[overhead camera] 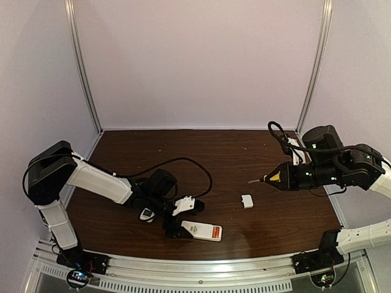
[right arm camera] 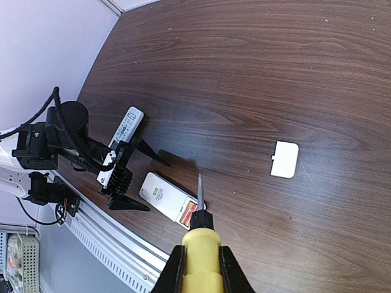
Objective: Unload the batteries from the remote control
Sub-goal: Place the remote control without the battery cover at the center of the board, then pick up the remote control without the battery cover from the center of the board.
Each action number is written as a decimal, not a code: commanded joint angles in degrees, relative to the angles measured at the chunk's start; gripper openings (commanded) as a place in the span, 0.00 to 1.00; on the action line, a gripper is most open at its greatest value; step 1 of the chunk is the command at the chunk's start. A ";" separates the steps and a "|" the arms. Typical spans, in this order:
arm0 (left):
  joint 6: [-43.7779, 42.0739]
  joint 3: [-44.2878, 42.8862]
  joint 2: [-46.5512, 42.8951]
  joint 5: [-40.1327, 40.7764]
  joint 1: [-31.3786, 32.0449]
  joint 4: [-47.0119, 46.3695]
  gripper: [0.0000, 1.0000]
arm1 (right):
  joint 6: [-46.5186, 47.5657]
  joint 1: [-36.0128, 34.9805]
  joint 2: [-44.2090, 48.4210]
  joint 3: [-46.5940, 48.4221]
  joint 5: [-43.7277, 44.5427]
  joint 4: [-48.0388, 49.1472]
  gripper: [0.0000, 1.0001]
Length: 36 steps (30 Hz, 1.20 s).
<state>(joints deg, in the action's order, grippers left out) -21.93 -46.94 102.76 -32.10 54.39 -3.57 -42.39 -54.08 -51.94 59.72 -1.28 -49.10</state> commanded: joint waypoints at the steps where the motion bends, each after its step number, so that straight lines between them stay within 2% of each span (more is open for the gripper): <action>1: 1.40 -1.64 -4.55 4.62 0.27 -1.59 0.97 | -0.07 0.30 0.59 -0.66 2.42 -0.26 0.00; 5: 3.19 -3.09 -8.78 9.13 0.27 -0.41 0.98 | 0.40 0.30 0.15 -0.66 2.46 0.08 0.00; 12: 8.97 -2.49 -17.67 23.94 0.02 -1.23 0.97 | 1.32 0.26 -0.69 -0.96 2.86 0.91 0.00; 16: 5.46 -1.73 -19.17 29.27 -0.13 -0.08 0.97 | 1.68 0.28 -1.35 -1.30 2.79 2.07 0.00; 23: 4.16 -0.80 -20.27 18.16 -0.78 6.30 0.97 | 2.31 0.30 -2.46 -0.75 2.76 2.17 0.00; 27: 1.72 5.57 -21.04 8.38 -2.26 0.13 0.97 | 2.58 0.26 -2.09 -1.50 2.18 2.49 0.00; 30: -3.14 8.44 -19.33 -3.89 -3.99 -1.30 0.96 | 3.66 0.29 -1.94 -1.50 1.48 2.46 0.00; 36: -11.12 9.89 -13.92 -11.79 -5.02 -5.23 0.91 | 5.10 0.30 -2.19 -1.00 -1.33 1.14 0.00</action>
<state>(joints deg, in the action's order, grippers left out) -26.55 -37.43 85.58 -33.87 50.22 -3.05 -38.85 -54.06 -54.33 58.83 -0.86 -47.55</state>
